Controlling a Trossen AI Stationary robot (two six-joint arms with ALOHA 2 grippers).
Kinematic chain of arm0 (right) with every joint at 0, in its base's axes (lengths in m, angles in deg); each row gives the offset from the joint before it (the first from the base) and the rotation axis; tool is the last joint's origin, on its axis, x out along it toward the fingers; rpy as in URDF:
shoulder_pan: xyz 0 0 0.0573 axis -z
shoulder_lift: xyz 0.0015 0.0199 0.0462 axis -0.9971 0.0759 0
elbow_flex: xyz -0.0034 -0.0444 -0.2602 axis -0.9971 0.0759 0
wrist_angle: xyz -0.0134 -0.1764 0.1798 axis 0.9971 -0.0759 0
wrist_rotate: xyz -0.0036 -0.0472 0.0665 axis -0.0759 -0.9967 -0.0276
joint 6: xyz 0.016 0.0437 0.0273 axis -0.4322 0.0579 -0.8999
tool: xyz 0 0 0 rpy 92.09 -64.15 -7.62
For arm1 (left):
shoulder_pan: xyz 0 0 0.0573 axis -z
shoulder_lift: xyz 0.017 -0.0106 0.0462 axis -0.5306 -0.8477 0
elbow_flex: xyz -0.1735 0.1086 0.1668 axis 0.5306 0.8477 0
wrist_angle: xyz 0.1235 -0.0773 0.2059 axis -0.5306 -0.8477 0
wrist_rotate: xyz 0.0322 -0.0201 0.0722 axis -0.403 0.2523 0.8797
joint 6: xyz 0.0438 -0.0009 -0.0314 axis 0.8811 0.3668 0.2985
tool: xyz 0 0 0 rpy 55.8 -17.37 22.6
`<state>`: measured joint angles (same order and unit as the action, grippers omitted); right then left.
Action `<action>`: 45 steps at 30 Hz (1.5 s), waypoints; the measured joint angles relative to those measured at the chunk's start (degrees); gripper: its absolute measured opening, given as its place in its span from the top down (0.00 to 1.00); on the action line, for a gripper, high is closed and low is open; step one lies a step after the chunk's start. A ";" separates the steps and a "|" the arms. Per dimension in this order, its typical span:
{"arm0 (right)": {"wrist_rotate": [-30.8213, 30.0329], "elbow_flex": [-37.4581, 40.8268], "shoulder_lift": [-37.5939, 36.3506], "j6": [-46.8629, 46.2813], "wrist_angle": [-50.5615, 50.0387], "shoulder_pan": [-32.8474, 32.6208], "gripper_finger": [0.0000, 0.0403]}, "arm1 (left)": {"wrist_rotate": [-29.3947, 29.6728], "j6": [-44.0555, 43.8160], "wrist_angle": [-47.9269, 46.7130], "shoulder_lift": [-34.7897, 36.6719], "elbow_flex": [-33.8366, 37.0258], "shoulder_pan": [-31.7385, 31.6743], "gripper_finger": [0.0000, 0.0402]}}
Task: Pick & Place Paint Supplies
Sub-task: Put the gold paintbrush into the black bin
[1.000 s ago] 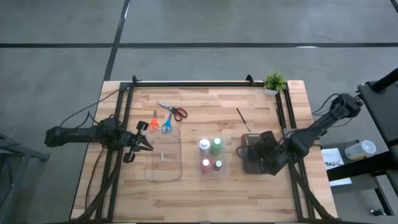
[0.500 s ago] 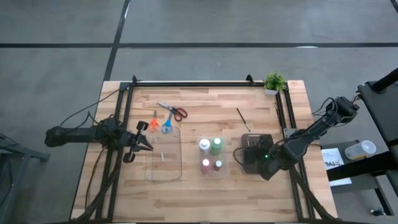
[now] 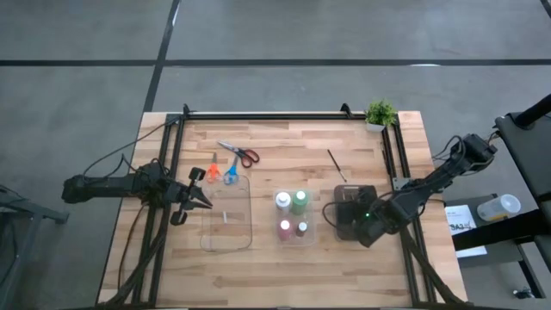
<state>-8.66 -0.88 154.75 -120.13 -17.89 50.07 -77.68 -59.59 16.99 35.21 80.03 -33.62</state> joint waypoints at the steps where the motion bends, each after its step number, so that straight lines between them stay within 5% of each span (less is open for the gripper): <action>1: 0.14 0.48 0.27 0.00 0.97 0.15 0.97 | 0.00 0.00 -0.01 0.00 -0.02 -0.01 0.91; 24: 8.18 1.73 11.45 -1.49 5.93 2.69 0.97 | -0.02 0.00 -0.01 0.00 0.00 0.01 0.91; 45: 6.47 1.71 10.12 -1.07 7.72 3.09 0.97 | -0.02 0.00 0.00 0.00 0.00 0.01 0.91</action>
<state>-2.18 0.83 164.88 -121.20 -10.18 53.16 -77.70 -59.58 17.00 35.21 80.03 -33.61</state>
